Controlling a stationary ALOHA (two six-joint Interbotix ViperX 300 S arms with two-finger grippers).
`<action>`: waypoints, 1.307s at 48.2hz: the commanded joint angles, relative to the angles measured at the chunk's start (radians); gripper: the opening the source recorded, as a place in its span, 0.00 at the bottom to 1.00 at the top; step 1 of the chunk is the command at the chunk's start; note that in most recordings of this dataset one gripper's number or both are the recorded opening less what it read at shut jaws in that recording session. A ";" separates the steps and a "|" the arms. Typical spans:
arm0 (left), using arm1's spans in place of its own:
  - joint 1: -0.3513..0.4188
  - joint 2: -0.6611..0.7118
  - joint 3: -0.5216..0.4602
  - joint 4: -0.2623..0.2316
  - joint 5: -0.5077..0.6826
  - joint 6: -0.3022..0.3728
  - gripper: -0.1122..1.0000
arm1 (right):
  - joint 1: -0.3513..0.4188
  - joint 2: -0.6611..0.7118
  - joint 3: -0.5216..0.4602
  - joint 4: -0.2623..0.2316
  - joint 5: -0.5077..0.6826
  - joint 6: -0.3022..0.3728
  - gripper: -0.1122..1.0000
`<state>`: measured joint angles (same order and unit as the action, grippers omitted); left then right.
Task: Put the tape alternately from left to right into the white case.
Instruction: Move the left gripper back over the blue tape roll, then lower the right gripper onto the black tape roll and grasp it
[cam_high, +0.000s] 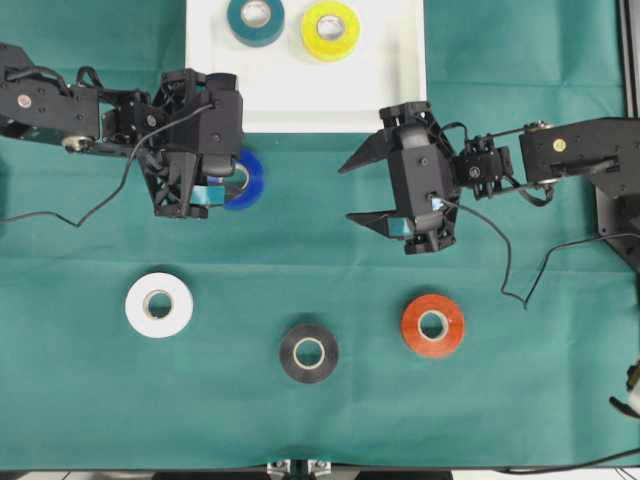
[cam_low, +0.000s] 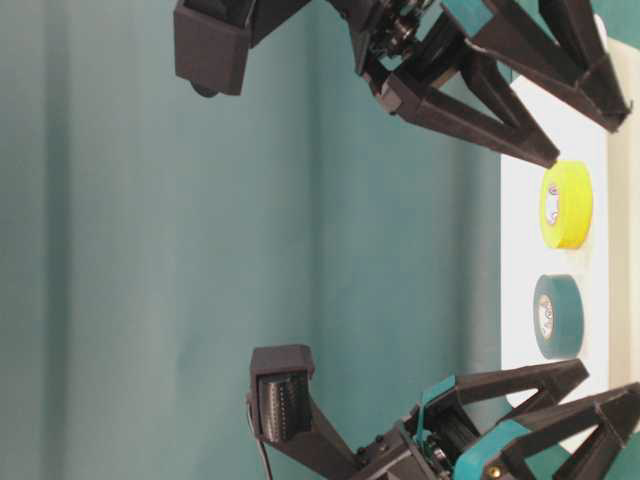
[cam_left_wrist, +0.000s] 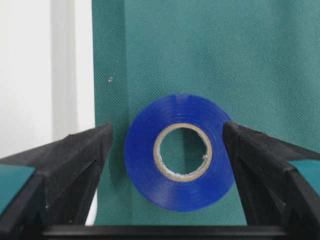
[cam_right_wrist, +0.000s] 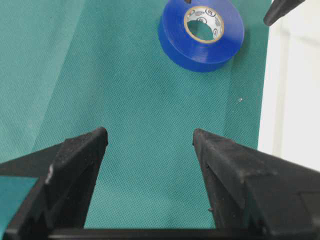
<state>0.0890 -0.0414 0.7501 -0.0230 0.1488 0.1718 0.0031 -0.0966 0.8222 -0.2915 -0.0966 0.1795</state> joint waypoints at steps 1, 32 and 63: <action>-0.003 -0.026 -0.009 -0.003 -0.008 -0.002 0.83 | 0.003 -0.023 -0.011 0.003 -0.009 0.002 0.79; -0.003 -0.025 -0.002 -0.003 -0.011 -0.002 0.83 | 0.140 0.028 -0.071 0.011 -0.028 0.189 0.79; -0.008 -0.017 0.005 -0.003 -0.028 -0.020 0.83 | 0.285 0.209 -0.244 0.011 0.054 0.285 0.78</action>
<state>0.0874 -0.0414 0.7624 -0.0245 0.1289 0.1565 0.2853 0.1120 0.6105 -0.2823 -0.0491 0.4571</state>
